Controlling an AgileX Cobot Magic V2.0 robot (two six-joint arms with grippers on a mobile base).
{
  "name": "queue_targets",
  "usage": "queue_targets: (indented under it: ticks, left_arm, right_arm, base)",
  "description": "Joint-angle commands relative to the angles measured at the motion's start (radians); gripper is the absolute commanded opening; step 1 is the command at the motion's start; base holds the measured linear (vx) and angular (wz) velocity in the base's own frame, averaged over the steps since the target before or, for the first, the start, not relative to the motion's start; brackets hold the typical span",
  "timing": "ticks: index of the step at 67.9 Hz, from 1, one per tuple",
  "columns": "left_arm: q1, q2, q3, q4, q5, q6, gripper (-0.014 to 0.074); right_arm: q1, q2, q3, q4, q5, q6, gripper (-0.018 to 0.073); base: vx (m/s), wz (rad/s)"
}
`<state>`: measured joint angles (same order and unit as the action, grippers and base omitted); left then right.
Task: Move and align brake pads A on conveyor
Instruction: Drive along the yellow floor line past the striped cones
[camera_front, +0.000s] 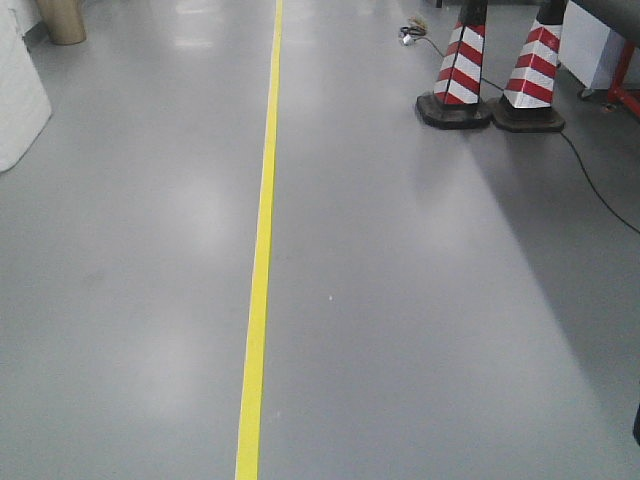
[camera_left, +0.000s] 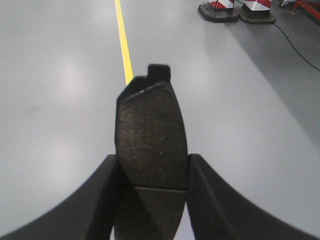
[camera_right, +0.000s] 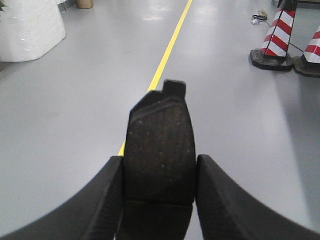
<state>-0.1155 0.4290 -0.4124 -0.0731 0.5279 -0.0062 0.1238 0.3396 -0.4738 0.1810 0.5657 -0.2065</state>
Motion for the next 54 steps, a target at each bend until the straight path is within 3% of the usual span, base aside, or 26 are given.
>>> queue_targets:
  ticks: [1, 54]
  left_arm:
    - [-0.006, 0.004, -0.028, -0.007, -0.095, -0.001, -0.0006]
    - [-0.006, 0.004, -0.028, -0.007, -0.095, -0.001, -0.0006]
  right_arm:
    - [-0.004, 0.005, -0.031, 0.004, -0.095, -0.006, -0.0008]
    - [-0.004, 0.005, -0.031, 0.004, -0.095, -0.006, -0.0008]
  base:
    - [0.72, -0.08]
    - [0.74, -0.02]
